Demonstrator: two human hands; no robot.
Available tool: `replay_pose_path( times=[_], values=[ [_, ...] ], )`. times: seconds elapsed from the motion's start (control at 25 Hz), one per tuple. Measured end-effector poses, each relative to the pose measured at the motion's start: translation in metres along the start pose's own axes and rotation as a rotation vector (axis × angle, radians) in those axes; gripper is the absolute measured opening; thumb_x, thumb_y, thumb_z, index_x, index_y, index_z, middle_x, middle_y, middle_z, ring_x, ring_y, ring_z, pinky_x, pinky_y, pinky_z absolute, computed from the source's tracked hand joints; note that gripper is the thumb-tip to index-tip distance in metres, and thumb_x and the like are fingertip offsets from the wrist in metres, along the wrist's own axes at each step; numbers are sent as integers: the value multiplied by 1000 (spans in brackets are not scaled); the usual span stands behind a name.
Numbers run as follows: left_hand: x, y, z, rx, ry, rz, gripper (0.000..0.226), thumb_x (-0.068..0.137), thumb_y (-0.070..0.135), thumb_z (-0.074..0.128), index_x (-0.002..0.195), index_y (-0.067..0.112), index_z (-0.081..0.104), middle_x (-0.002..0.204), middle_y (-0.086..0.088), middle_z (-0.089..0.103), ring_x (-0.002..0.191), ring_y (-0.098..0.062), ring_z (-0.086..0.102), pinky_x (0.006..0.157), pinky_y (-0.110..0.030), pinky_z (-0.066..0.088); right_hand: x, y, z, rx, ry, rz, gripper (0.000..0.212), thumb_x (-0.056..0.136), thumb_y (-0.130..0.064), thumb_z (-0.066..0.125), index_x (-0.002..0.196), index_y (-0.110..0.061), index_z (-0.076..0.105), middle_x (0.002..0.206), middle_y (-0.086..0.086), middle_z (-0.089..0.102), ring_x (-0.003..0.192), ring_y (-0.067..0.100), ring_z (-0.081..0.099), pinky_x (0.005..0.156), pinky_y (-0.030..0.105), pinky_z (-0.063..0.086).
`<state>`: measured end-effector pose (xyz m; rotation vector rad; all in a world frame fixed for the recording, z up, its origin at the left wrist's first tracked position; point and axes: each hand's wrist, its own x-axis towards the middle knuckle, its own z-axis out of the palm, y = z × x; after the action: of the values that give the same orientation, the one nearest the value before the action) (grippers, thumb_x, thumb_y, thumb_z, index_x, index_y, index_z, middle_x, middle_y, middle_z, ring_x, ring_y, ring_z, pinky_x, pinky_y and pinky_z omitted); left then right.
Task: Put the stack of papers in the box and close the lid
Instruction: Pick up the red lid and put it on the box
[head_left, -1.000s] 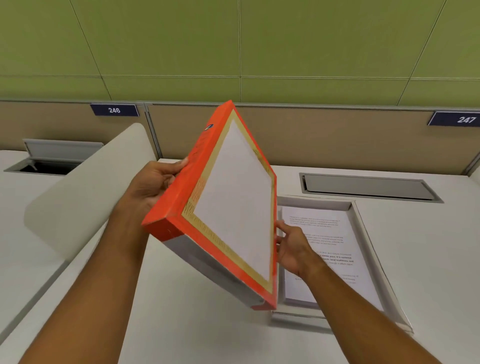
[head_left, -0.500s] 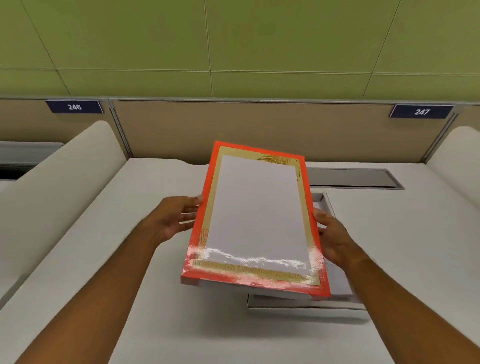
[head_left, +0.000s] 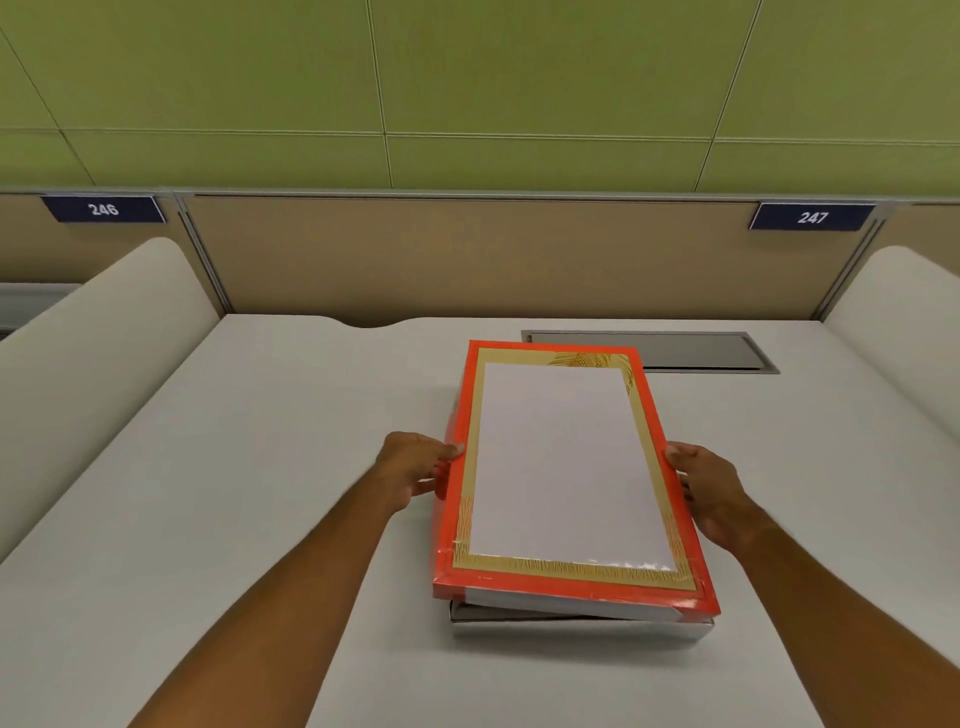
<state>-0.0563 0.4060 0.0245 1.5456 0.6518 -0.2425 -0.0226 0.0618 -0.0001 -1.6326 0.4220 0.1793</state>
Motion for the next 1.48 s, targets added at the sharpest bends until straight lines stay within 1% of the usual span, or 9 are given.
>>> replay_pose_path(
  times=[0.16, 0.28, 0.44, 0.6, 0.68, 0.84, 1.12, 1.28, 1.48],
  values=[
    [2, -11, 15, 23, 39, -25, 40, 75, 16, 83, 104, -6, 65, 94, -19, 75, 78, -28, 73, 64, -36, 59, 10, 8, -6, -63, 2, 15, 35, 101, -29, 48, 127, -9, 59, 118, 15, 66, 98, 36, 65, 94, 56, 53],
    [4, -15, 19, 11, 50, -42, 40, 76, 16, 82, 105, -5, 65, 95, -18, 75, 81, -28, 73, 68, -37, 60, 14, 11, -6, -88, -32, 43, 33, 101, -31, 46, 123, -10, 60, 113, 14, 67, 93, 35, 67, 90, 55, 55],
    [4, -22, 19, 28, 54, -71, 36, 79, 18, 79, 105, -3, 65, 93, -16, 75, 82, -28, 73, 65, -36, 58, 18, 14, -7, -115, -68, 69, 34, 101, -32, 46, 124, -11, 60, 116, 15, 67, 100, 39, 67, 91, 57, 55],
    [5, -30, 18, 23, 53, -99, 36, 81, 19, 77, 107, -2, 65, 96, -17, 75, 85, -30, 74, 74, -40, 61, 21, 11, -10, -141, -103, 97, 33, 100, -34, 48, 122, -13, 60, 116, 16, 67, 104, 40, 65, 93, 57, 54],
    [6, -28, 19, 27, 39, -117, 32, 83, 17, 75, 107, -3, 65, 98, -18, 75, 86, -31, 74, 78, -43, 61, 22, 6, -13, -167, -133, 148, 30, 99, -33, 51, 119, -13, 61, 114, 17, 67, 99, 38, 66, 87, 53, 56],
    [12, -19, 19, 52, 86, -89, 23, 85, 10, 72, 103, -4, 66, 98, -20, 74, 84, -32, 75, 79, -47, 62, 23, -6, -20, -231, -166, 210, 28, 95, -25, 61, 114, -6, 63, 105, 18, 69, 88, 37, 70, 69, 46, 60],
    [26, -20, 25, 227, 178, -62, 14, 81, 1, 74, 93, -5, 70, 92, -19, 75, 76, -29, 76, 75, -44, 63, 28, -17, -16, -276, -127, 217, 23, 89, -10, 68, 108, 4, 66, 104, 21, 72, 91, 39, 73, 89, 56, 57],
    [31, -19, 30, 263, 211, -73, 13, 78, -2, 75, 89, -6, 70, 90, -19, 74, 73, -28, 76, 75, -42, 63, 33, -14, -12, -278, -99, 222, 23, 88, -4, 68, 108, 7, 66, 106, 22, 71, 89, 37, 73, 90, 52, 58],
    [34, -16, 31, 286, 232, -65, 12, 78, -3, 75, 89, -6, 70, 91, -19, 74, 68, -26, 75, 67, -37, 64, 36, -14, -12, -277, -91, 222, 17, 86, -4, 69, 101, 5, 67, 105, 22, 71, 80, 31, 71, 87, 47, 58]
  ],
)
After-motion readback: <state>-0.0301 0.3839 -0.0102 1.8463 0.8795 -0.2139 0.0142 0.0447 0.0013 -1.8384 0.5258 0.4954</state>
